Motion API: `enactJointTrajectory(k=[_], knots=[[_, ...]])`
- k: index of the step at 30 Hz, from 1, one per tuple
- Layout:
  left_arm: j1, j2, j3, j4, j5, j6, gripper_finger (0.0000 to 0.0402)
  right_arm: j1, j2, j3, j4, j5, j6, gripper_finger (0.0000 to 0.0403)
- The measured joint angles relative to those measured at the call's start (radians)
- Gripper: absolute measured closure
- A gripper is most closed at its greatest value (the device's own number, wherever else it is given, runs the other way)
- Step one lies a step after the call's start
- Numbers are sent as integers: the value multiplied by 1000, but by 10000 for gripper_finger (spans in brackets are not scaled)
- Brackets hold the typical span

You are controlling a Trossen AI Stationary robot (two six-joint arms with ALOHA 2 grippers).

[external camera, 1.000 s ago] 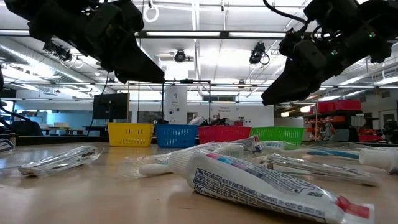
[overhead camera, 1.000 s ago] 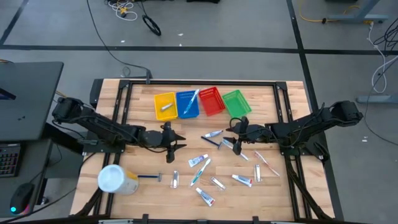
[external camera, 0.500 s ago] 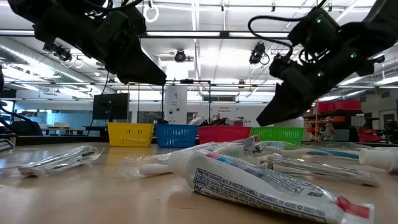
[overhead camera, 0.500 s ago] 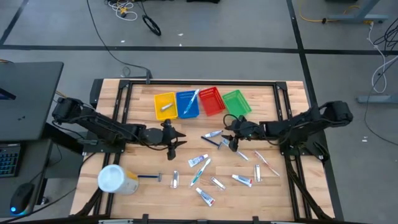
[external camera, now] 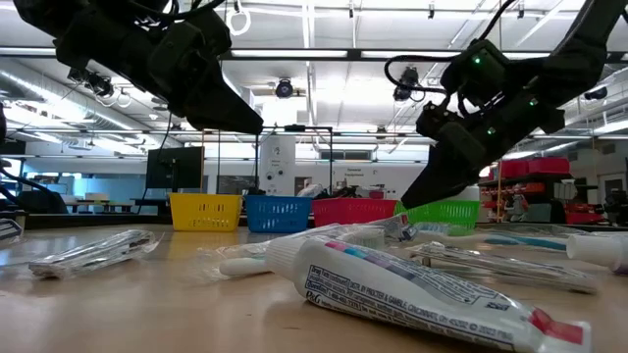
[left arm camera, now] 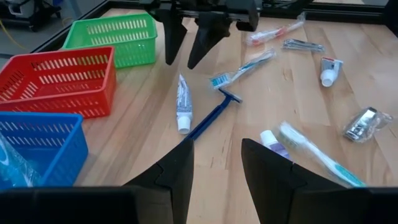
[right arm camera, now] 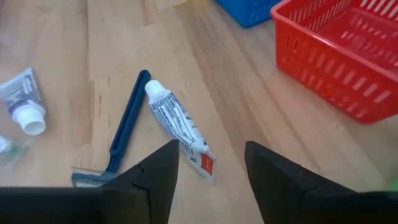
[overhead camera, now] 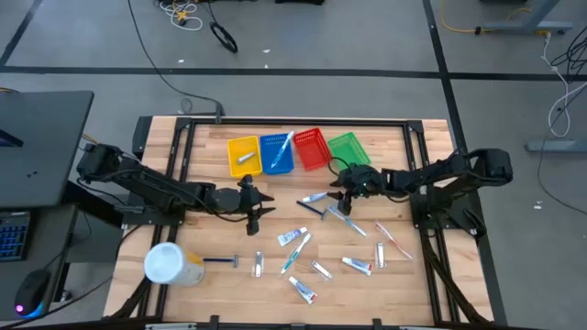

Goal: Pick & Place Travel size toiletries
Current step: Put the top toothpaste into the red bin

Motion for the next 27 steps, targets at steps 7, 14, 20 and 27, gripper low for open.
enactJointTrajectory(k=[7, 14, 20, 27], knots=[[29, 0, 0, 0, 0, 1, 260, -17, 45, 0, 20, -26, -1, 215], [47, 0, 0, 0, 4, 31, 260, -17, 103, 1, 99, -43, -23, 216], [60, 0, 0, 0, 3, 42, 260, -17, 172, 0, 106, -69, -3, 237], [60, 0, 0, 0, 4, 47, 260, -17, 179, 0, 136, -69, -34, 292]])
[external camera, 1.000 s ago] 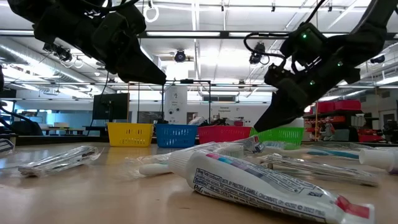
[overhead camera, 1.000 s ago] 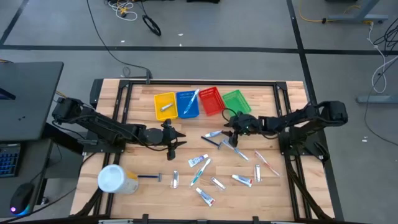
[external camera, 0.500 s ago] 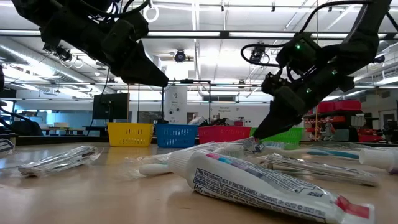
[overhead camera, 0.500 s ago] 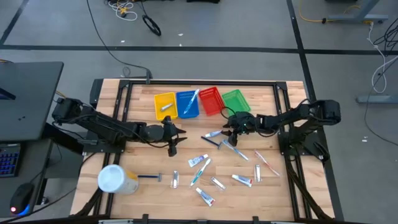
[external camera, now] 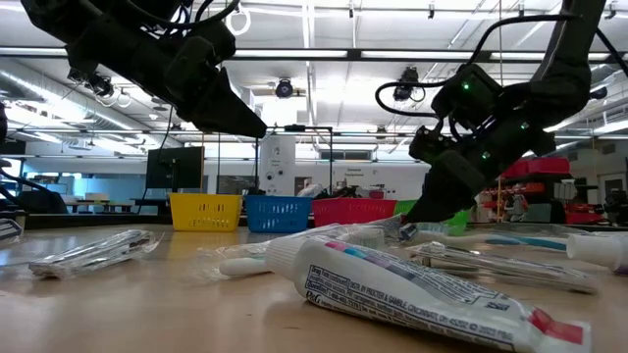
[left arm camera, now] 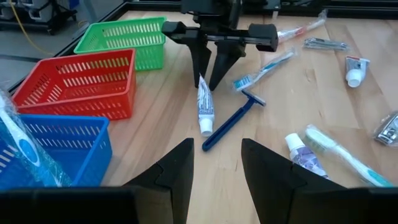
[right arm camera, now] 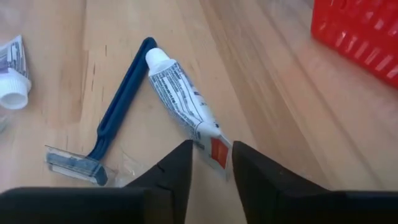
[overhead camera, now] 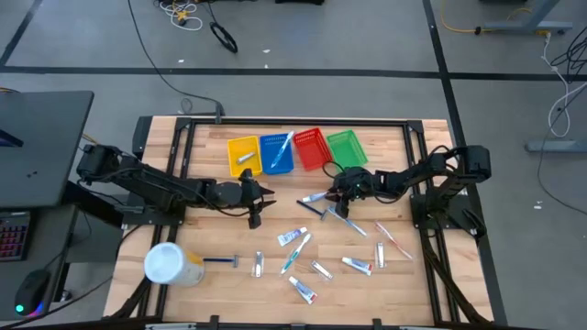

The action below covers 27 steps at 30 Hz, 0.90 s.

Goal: Pick & Place Travel size toiletries
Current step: Put the top toothpaste into the red bin

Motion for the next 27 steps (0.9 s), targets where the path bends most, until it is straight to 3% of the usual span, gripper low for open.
enactJointTrajectory(k=[13, 24, 27], knots=[[0, 0, 0, 0, 0, 2, 260, 44, -40, 0, 3, 4, 0, 381], [0, 0, 0, 0, 0, 2, 260, 108, -194, 0, -2, 117, -46, 401], [0, 0, 0, 0, 0, -11, 260, 121, -243, 0, 15, 232, -85, 401]])
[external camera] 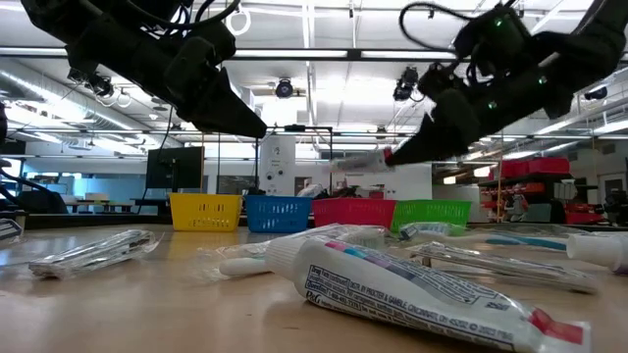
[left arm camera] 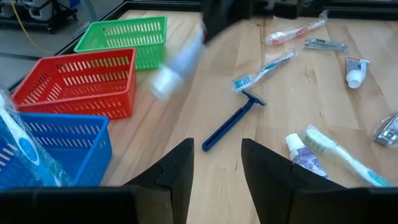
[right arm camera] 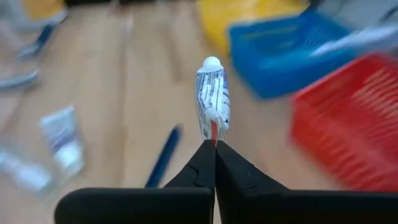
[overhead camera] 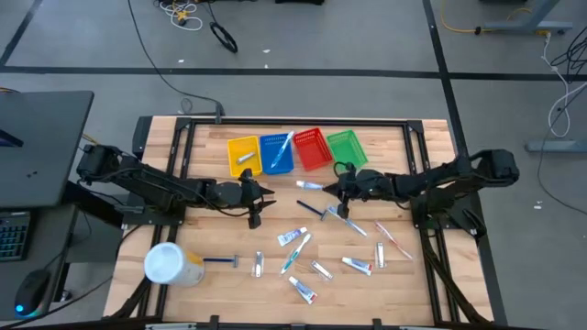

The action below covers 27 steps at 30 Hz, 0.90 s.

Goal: Pick & Place Travel size toiletries
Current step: Put the top toothpaste into the red bin

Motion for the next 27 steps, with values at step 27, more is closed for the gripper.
enactJointTrajectory(k=[27], knots=[[0, 0, 0, -1, -15, 17, 260, -280, 292, 405, -412, 170, 100, 403]])
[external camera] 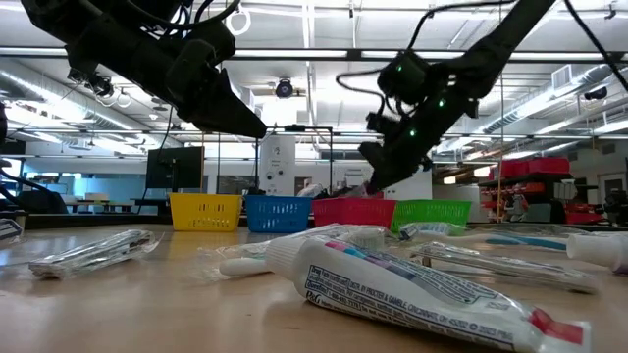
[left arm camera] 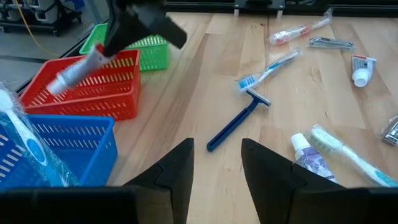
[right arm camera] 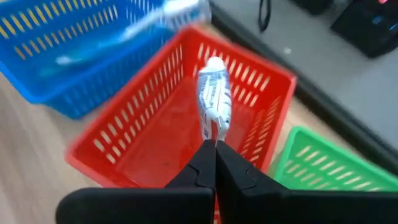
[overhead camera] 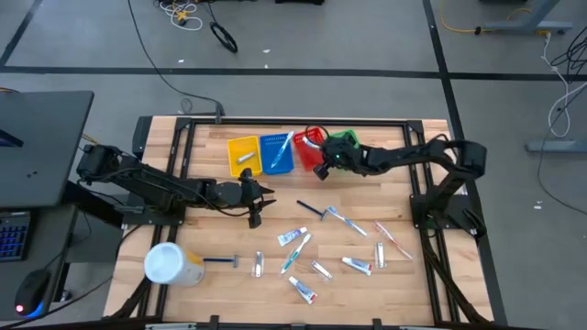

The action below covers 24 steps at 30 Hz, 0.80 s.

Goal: Pick & Place Travel size toiletries
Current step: Put the top toothpaste into the red bin, then put the top right razor blade into the green bin

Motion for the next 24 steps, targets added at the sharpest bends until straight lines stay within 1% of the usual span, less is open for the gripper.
enactJointTrajectory(k=[2, 5, 10, 15, 21, 24], knots=[[0, 0, 0, 1, 0, 0, 260, -18, 30, 0, -4, -34, 18, 403], [0, 0, 0, 0, 0, -1, 260, -32, 63, 0, 2, -42, 28, 403], [0, 0, 0, 0, 0, 2, 260, -39, 76, 1, 27, -45, -41, 392], [0, 0, 0, 0, 0, 4, 260, -46, 76, 2, 50, -96, -68, 357], [0, 0, 0, 0, 0, 5, 260, -48, 73, 3, 53, -89, -68, 307], [0, 0, 0, 0, 0, 6, 260, -47, 46, 3, 51, -88, -68, 286]])
